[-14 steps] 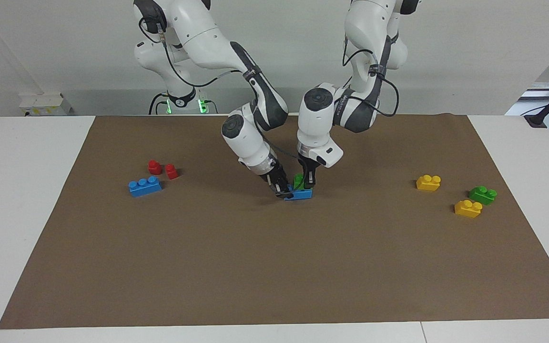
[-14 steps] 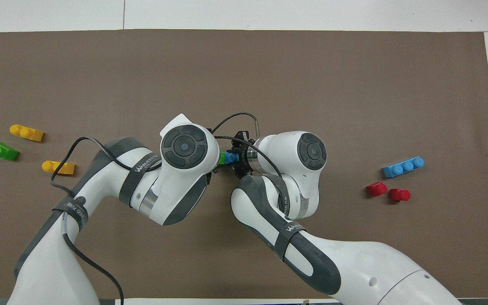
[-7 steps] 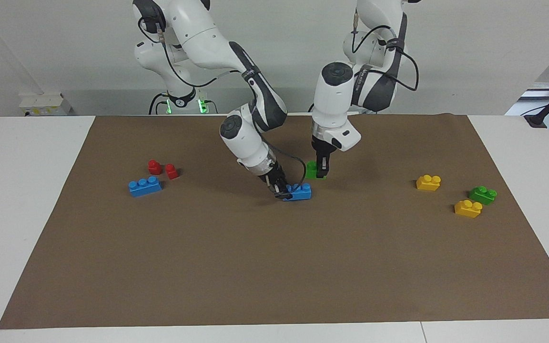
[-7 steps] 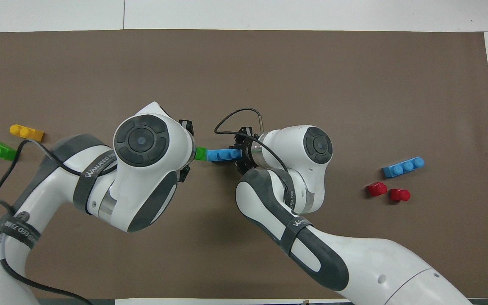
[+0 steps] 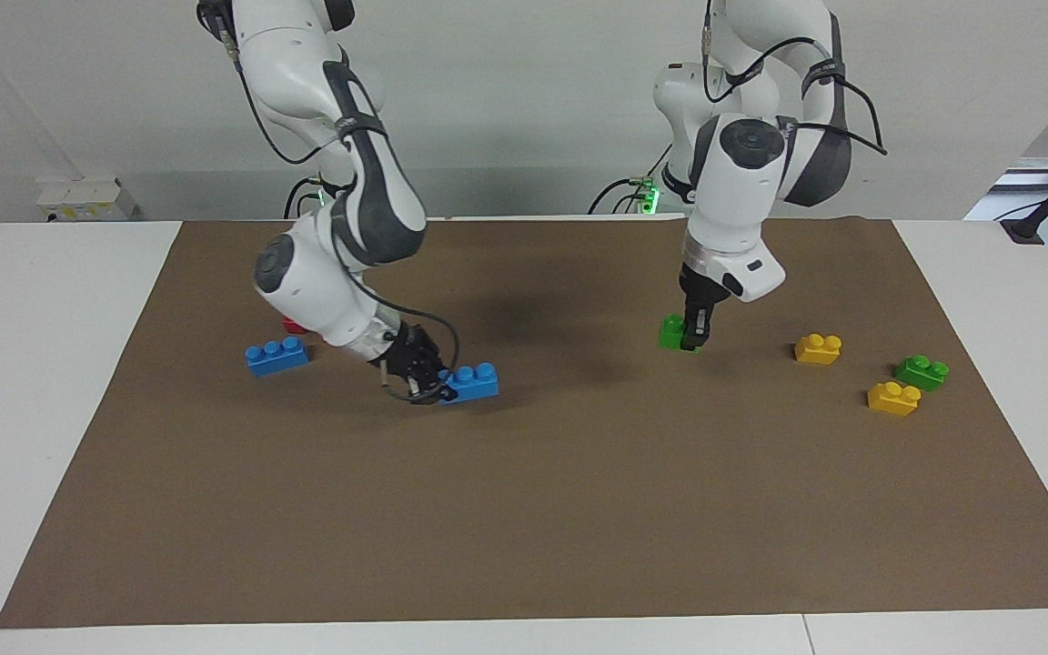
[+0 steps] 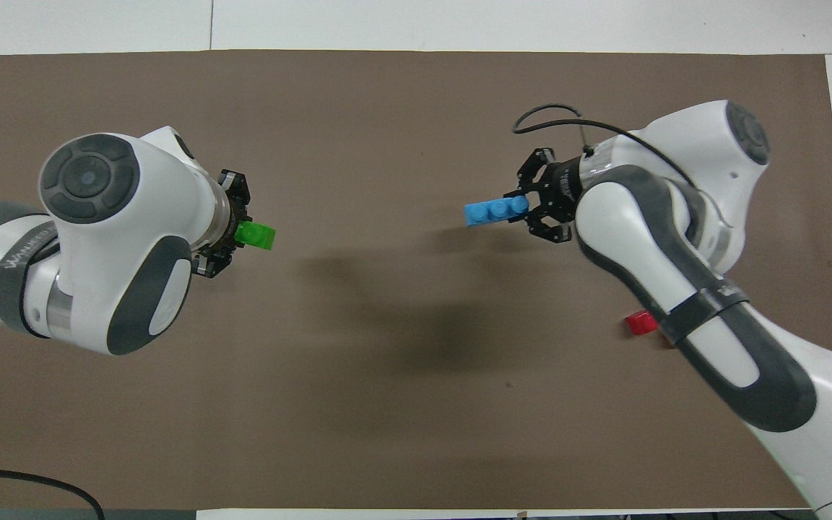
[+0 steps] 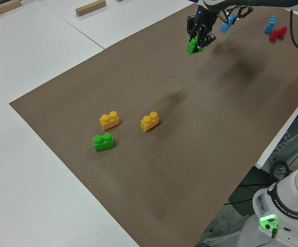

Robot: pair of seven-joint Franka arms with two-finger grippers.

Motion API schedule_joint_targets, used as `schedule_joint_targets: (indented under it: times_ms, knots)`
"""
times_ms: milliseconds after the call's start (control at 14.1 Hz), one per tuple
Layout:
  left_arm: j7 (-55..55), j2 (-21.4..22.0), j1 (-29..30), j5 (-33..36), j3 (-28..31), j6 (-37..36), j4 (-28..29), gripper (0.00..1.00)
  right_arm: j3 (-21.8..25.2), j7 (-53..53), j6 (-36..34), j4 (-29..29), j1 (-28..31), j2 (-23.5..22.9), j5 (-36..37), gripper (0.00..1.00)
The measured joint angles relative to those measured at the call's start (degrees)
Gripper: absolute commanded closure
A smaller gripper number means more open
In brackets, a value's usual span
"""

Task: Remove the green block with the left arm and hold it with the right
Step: 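Carry the green brick with the left gripper while the right gripper carries the blue brick, then lower the blue brick near the other blue bricks and open the right gripper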

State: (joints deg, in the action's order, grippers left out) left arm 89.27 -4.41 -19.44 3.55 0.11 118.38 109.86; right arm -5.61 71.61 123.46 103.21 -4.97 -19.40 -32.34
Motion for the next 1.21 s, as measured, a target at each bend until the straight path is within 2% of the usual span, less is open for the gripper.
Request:
schedule_joint_targets:
  times_ms: [213, 426, 710, 1066, 1208]
  knots:
    - [-11.5, 0.0, 5.9, -0.3, 0.1, 1.0, -0.1, 1.00, 0.1, -8.7, -4.2, 1.1, 9.6, -0.1, 2.1, 1.00]
    - [-22.4, -0.2, 11.2, -1.5, 0.1, 2.9, -0.1, 1.00, 0.1, -12.8, -5.3, 2.4, 15.2, -0.3, 3.7, 1.00]
    - [-30.4, -1.6, 15.6, -1.6, 0.1, 5.9, 0.1, 1.00, 0.1, -14.4, -5.3, 3.8, 17.1, -0.6, 4.0, 1.00]
    - [-36.0, -6.7, 19.1, -1.7, 0.1, 12.7, 0.1, 1.00, 0.1, -15.6, -4.9, 5.1, 17.9, -0.7, 4.1, 1.00]
    - [-37.6, -8.4, 20.2, -1.7, 0.1, 15.0, 0.1, 1.00, -0.1, -15.6, -2.3, 6.5, 17.9, -0.7, 4.1, 1.00]
